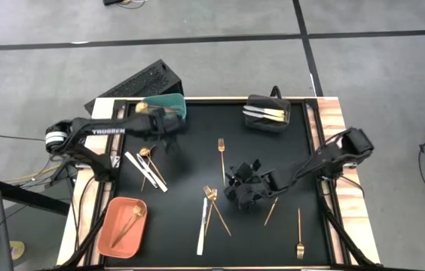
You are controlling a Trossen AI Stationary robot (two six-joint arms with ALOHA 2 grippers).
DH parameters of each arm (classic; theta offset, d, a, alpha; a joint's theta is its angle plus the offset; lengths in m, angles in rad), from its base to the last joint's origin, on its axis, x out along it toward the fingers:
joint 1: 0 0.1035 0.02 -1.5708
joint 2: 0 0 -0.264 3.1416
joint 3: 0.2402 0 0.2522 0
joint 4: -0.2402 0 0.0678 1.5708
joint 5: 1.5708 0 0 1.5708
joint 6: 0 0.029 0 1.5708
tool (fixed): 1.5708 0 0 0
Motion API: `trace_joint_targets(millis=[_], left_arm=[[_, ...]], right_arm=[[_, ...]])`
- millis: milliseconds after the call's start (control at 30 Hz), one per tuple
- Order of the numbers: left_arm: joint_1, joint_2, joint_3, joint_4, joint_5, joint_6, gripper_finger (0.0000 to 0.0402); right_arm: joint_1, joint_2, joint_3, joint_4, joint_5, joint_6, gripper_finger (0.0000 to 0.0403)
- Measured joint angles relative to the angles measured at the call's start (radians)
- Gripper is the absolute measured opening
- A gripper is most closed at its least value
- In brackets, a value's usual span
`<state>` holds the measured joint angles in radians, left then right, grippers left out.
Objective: Sort silverware by color (type)
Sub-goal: Put the gold fork into the orange bin
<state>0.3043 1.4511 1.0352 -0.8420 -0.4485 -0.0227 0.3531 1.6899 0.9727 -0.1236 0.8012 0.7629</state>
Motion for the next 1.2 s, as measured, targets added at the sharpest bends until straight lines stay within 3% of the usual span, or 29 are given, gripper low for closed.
trace_joint_targets(millis=[167,333,533,633,867,1067,1200], left_arm=[[-0.190,0.001,-0.072,0.003,-0.002,-0.205,0.0132],[-0.307,0.001,-0.133,-0.005,-0.045,-0.478,0.0132],[-0.337,0.001,-0.215,-0.020,-0.033,-0.833,0.0132],[-0.346,0.001,-0.240,-0.050,0.035,-1.028,0.0132],[-0.418,0.001,-0.255,-0.095,0.059,-1.187,0.0132],[-0.512,0.001,-0.256,-0.231,-0.037,-1.499,0.0132],[-0.550,0.001,-0.256,-0.181,-0.084,-1.561,0.0132]], right_arm=[[0.022,0.089,0.007,0.222,-0.014,-0.004,0.0177],[0.030,0.099,0.009,0.280,-0.020,-0.034,0.0177],[0.025,0.083,0.004,0.272,-0.014,-0.067,0.0177],[0.019,0.083,0.004,0.256,-0.017,-0.066,0.0177],[0.018,0.084,0.004,0.256,-0.018,-0.064,0.0177],[0.037,0.084,0.004,0.254,-0.018,-0.064,0.0177],[0.044,0.084,0.004,0.247,-0.019,-0.064,0.0177]])
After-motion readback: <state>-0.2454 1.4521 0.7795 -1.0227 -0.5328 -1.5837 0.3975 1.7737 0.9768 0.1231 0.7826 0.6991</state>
